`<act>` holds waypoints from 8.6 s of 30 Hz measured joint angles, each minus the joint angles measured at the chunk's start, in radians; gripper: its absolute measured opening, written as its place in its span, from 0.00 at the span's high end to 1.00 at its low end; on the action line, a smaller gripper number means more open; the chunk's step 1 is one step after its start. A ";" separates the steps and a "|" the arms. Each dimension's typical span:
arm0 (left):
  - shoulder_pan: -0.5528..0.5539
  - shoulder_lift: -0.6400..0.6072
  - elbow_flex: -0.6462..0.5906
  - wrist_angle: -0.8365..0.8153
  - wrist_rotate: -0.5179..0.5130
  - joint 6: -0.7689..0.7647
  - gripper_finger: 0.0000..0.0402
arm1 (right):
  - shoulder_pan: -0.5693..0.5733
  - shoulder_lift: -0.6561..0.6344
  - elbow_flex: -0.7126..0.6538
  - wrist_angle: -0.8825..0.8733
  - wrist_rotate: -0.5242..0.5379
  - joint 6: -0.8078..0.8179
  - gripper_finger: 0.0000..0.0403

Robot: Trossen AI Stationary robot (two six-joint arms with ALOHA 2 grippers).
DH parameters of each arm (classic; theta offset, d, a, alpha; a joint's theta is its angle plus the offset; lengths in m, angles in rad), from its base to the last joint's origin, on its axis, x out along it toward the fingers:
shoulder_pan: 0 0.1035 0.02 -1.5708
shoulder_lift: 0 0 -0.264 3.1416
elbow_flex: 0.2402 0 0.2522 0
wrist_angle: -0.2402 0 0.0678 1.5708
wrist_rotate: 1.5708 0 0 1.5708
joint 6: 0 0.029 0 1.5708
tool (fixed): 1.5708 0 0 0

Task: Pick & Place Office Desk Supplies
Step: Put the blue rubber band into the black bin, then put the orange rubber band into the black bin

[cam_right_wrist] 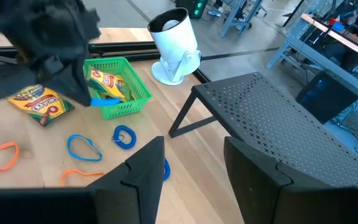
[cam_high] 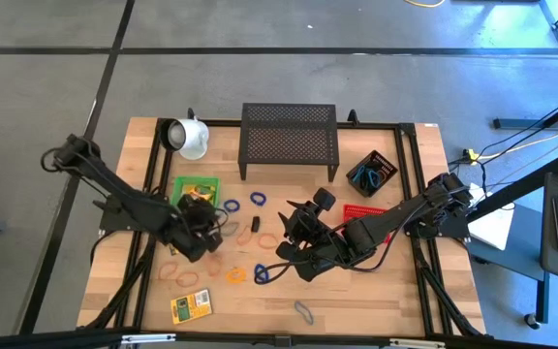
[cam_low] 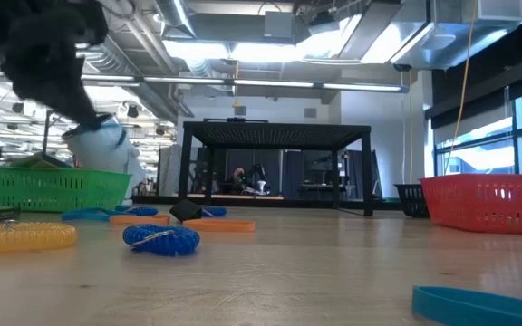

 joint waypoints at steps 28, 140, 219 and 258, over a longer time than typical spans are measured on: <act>-0.167 0.074 0.002 0.965 -0.149 0.785 0.99 | 0.030 -0.001 -0.137 0.247 -0.135 -0.210 0.58; -0.128 0.164 0.002 1.049 -0.182 0.750 0.62 | -0.739 -0.377 -0.881 -0.327 -0.472 0.366 0.53; -0.234 0.363 0.029 0.344 0.356 0.291 0.99 | -0.163 -0.364 -0.729 0.938 -0.490 -0.290 0.52; -0.032 0.211 0.190 1.130 0.198 1.104 0.99 | -0.162 -0.117 -0.728 1.512 -1.127 -0.816 0.52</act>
